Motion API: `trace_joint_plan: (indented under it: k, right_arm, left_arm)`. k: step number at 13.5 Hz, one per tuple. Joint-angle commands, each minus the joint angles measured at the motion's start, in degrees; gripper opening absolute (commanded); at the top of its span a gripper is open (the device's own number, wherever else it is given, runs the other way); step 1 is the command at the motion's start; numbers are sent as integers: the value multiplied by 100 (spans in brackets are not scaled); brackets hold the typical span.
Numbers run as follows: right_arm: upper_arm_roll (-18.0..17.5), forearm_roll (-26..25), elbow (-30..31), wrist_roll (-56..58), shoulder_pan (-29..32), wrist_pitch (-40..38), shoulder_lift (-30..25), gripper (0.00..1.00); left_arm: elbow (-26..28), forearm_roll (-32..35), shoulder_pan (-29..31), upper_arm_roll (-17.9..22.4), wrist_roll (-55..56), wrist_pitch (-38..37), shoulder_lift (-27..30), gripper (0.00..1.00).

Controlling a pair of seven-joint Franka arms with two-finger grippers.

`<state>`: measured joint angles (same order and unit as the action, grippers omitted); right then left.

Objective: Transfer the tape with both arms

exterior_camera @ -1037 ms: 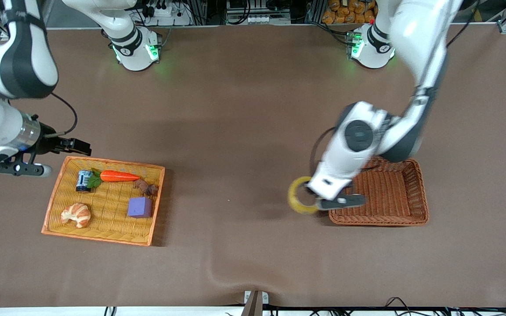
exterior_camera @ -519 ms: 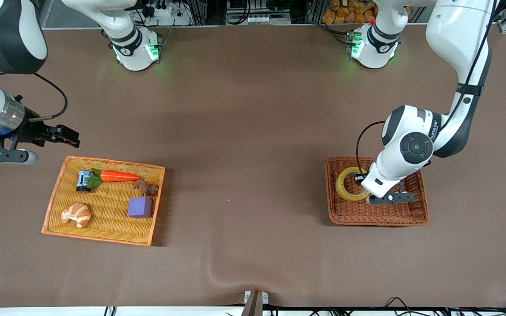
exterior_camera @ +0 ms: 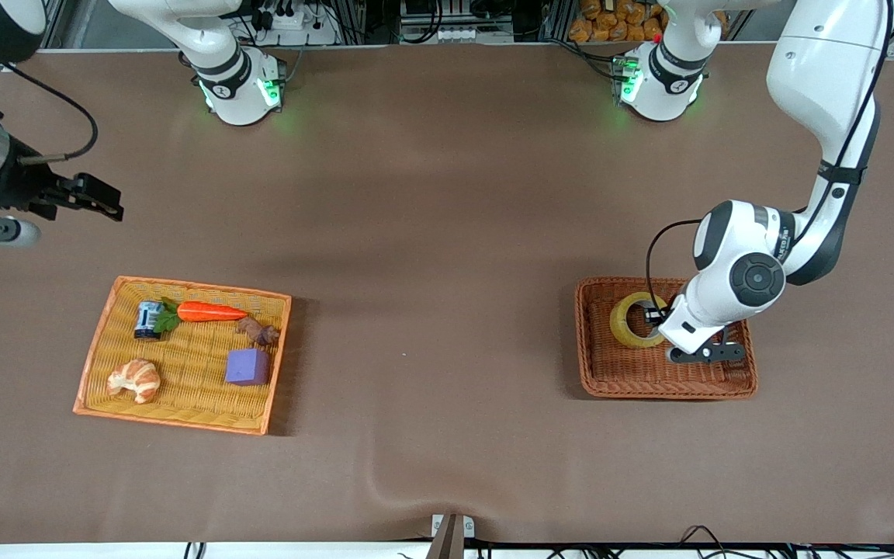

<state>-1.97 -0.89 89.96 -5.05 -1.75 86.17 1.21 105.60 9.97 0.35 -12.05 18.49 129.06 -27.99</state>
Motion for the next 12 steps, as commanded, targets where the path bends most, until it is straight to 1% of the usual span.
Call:
trace_joint_plan:
  k: [1, 4, 6, 7, 9, 12]
  right_arm:
    - [-14, 89, -4, 4, 8, -56, -112, 100]
    - [-23, 89, -110, 4, 8, -65, -200, 100]
    - [-32, 89, -110, 4, -1, -109, -270, 100]
    - [-23, 89, -110, 4, 8, -135, -270, 100]
    - [-14, 89, -110, 4, 17, -162, -297, 100]
    - [30, 98, -101, 4, 34, -171, -332, 100]
  left_arm:
    - [-179, 120, 1, -61, -136, -432, 704, 100]
    - [-1004, 41, -17, -78, -162, -1950, 1311, 100]
    - [-1505, 32, -17, -96, -171, -2655, 1663, 100]
    - [-1681, 32, -26, -96, -162, -2911, 1822, 100]
    - [-1893, -3, 9, -105, -162, -3194, 2042, 100]
    - [-2157, -144, 18, -53, -162, -3633, 2183, 100]
